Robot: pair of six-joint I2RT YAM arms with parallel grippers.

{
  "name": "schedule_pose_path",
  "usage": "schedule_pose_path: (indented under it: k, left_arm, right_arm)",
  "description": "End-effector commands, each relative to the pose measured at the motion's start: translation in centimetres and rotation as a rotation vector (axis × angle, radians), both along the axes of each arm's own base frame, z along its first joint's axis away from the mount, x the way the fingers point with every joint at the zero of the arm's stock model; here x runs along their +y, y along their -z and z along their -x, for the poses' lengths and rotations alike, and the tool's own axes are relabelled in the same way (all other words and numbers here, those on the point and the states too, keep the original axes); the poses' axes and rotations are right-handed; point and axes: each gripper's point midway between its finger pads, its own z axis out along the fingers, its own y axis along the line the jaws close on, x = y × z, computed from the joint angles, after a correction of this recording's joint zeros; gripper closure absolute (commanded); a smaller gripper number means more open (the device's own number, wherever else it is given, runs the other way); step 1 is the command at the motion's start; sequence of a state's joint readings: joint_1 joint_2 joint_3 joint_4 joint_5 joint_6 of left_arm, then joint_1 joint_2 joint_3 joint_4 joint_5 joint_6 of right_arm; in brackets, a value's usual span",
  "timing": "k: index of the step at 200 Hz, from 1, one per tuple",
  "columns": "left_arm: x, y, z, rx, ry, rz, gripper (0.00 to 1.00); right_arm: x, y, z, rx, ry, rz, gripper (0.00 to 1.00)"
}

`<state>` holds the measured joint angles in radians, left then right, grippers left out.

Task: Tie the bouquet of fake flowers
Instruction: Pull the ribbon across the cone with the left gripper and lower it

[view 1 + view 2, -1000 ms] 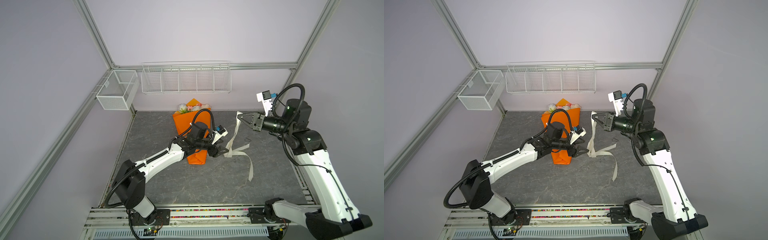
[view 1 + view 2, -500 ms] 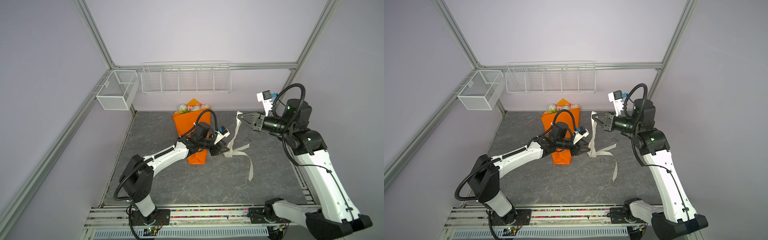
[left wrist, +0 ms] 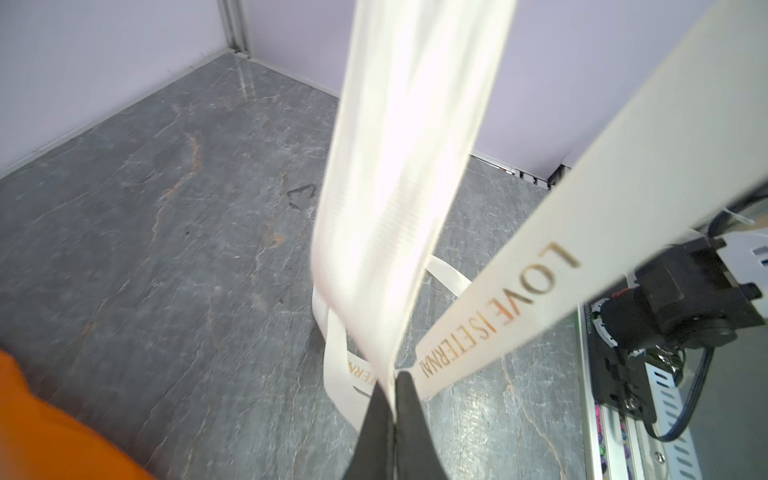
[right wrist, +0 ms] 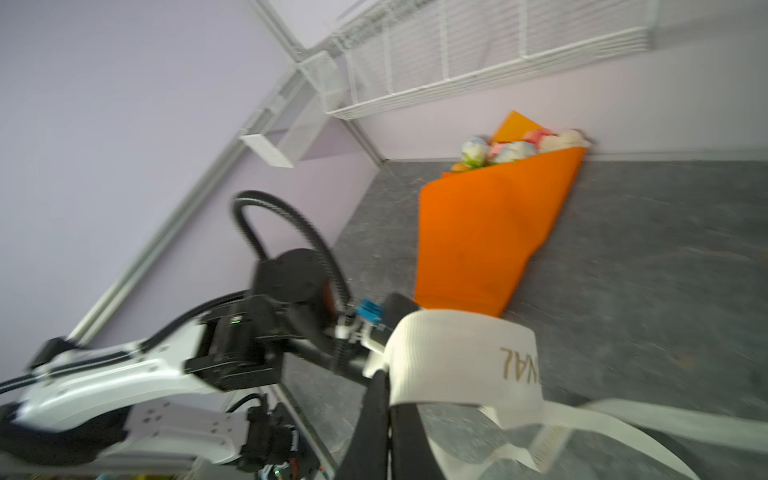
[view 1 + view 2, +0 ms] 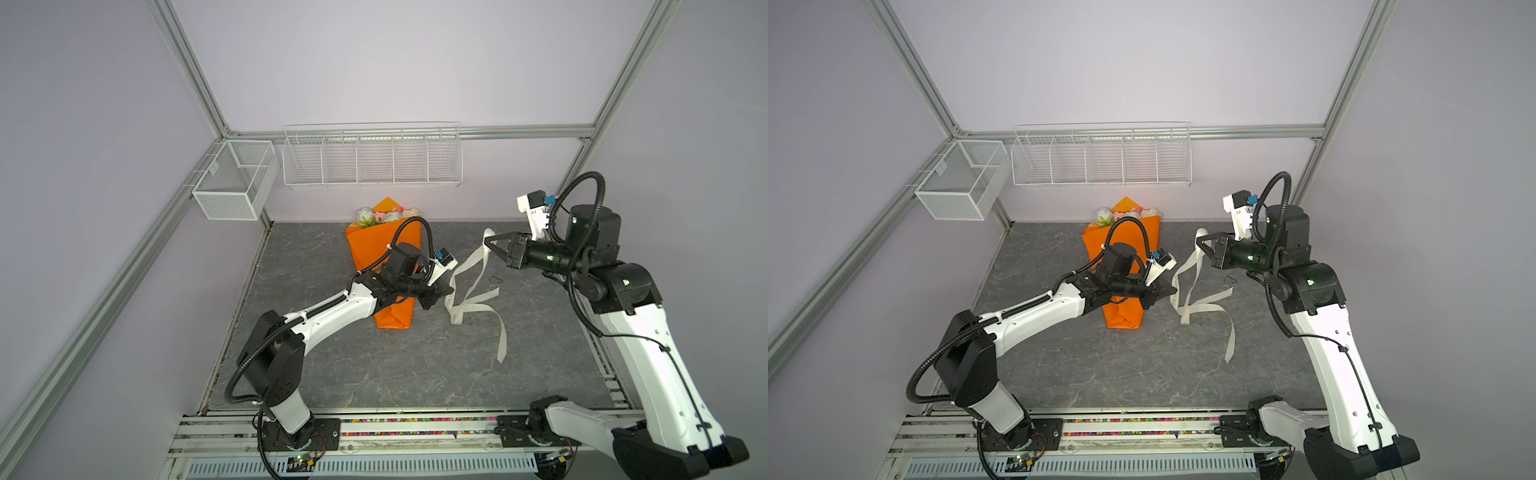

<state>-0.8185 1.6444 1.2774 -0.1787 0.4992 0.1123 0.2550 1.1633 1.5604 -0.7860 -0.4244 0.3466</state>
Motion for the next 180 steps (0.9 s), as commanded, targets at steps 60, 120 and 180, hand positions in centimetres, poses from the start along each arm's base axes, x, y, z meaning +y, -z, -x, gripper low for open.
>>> schedule_pose_path:
  k: [60, 120, 180]
  left_arm:
    - [10.5, -12.5, 3.4, -0.051, -0.313, 0.002, 1.00]
    - [15.0, -18.4, 6.0, -0.020, -0.397, -0.036, 1.00]
    - [15.0, -17.1, 6.1, 0.078, -0.410, -0.154, 1.00]
  right_arm:
    - [-18.0, 0.3, 1.1, -0.021, 0.746, 0.759, 0.93]
    - [-18.5, -9.8, 2.9, -0.351, 0.847, 0.625, 0.93]
    - [-15.4, -9.2, 2.3, -0.389, 0.644, 0.618, 0.87]
